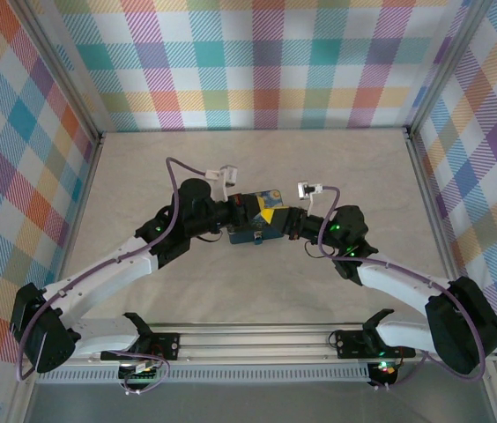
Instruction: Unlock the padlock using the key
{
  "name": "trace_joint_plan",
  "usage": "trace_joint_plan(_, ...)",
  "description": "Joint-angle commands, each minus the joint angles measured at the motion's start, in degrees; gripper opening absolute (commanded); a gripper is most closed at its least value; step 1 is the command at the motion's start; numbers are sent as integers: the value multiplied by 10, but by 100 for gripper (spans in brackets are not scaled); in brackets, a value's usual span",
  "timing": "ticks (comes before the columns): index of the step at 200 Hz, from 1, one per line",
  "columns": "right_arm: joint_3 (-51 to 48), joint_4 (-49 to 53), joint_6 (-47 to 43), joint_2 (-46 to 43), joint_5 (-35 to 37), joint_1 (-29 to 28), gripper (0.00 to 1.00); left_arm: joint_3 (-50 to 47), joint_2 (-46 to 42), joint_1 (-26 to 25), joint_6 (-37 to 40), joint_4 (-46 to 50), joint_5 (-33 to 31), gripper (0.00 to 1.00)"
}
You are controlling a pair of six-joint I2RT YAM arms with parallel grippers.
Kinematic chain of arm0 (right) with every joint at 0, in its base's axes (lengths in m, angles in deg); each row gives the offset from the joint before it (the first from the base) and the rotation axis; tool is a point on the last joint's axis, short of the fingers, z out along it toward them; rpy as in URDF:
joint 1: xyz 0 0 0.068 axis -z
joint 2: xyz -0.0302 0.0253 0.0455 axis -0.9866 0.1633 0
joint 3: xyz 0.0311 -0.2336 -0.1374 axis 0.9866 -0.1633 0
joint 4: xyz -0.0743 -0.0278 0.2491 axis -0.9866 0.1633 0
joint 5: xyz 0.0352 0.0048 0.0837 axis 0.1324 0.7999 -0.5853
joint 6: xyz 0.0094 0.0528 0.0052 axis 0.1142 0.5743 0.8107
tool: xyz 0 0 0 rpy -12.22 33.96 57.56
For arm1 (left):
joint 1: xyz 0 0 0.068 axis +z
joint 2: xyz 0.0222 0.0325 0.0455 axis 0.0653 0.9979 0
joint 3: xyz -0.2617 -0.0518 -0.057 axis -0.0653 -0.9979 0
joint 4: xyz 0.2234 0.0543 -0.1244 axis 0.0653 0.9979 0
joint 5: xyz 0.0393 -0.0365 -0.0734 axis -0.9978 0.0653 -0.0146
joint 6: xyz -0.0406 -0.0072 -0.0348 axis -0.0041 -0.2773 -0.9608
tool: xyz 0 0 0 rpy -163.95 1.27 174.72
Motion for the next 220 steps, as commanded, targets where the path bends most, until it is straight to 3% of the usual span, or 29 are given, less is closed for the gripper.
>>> trace_joint_plan(1,17,-6,-9,-13,1,-4,7,18,-2,-9,11,3,-1,0)
trace_joint_plan(75,8,29,-28,-33,5,-3,0,15,-13,-9,9,10,-20,0)
trace_joint_plan(104,11,92,-65,-54,12,-3,0,28,-23,-9,23,56,-56,29)
trace_joint_plan(142,29,273,-162,-108,49,-4,0,44,-29,-7,31,157,-129,56)
trace_joint_plan(175,61,454,-245,-153,137,-2,0,40,-1,-2,18,173,-129,66)
trace_joint_plan(220,108,667,-298,-191,280,10,0,93,103,-4,62,207,-117,67)
